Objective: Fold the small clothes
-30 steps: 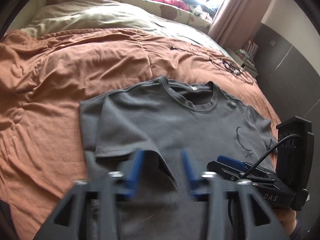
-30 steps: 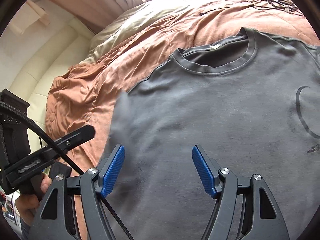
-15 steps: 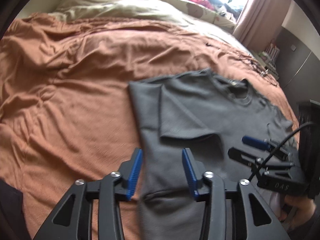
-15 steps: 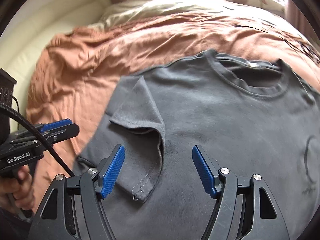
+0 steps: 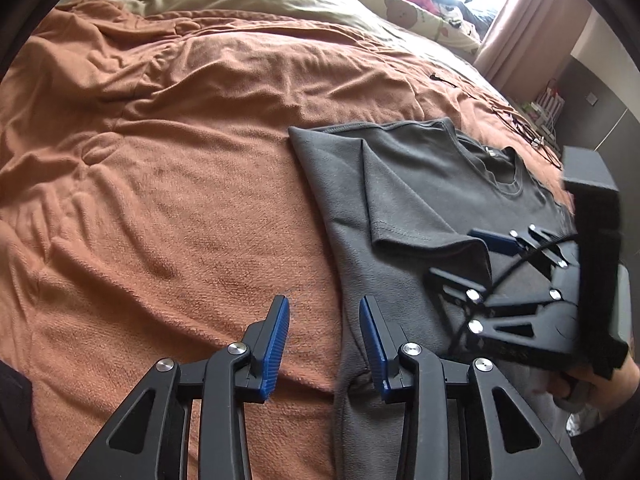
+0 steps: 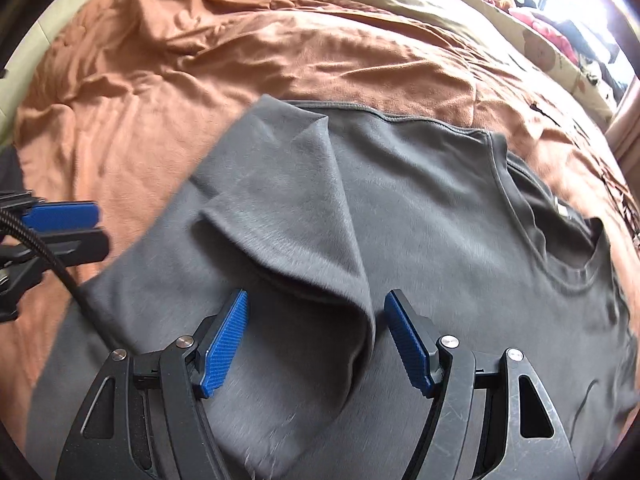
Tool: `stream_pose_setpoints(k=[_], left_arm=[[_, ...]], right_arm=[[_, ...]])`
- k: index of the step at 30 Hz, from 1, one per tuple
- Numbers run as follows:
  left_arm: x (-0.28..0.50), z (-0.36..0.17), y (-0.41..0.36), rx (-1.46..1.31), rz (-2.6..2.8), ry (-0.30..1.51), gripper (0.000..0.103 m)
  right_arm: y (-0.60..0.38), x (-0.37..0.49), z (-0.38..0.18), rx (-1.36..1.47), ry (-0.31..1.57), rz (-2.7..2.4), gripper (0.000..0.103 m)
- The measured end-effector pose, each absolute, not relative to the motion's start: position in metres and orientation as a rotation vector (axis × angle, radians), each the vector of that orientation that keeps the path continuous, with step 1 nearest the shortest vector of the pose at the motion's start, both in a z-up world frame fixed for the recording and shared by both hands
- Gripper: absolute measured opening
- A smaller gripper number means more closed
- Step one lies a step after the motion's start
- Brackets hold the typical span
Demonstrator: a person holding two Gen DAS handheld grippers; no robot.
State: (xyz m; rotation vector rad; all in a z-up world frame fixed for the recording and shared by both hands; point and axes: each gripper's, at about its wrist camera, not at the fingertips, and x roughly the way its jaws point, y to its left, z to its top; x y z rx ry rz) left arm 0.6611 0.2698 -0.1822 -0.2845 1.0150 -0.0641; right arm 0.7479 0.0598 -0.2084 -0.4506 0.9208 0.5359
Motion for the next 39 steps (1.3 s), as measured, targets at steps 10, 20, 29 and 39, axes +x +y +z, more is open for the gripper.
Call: stream_pose_setpoints(k=[10, 20, 29, 39], left_arm=[[0.660, -0.184, 0.275, -0.278, -0.063, 1.011, 0.039], [0.659, -0.182, 0.277, -0.296, -0.068, 1.006, 0.039], [0.651, -0.190, 0.262, -0.278, -0.104, 1.043, 0.039], [0.636, -0.201, 0.250, -0.216, -0.102, 1.063, 0.033]], right_arm=[[0.026, 0.799, -0.204, -0.265, 0.922, 0.322, 0.056], [-0.032, 0.808, -0.208, 0.010, 0.994, 0.402, 0.056], [-0.025, 0.790, -0.229, 0.114, 1.127, 0.545, 0.041], [-0.033, 0.760, -0.237, 0.261, 1.207, 0.577, 0.020]])
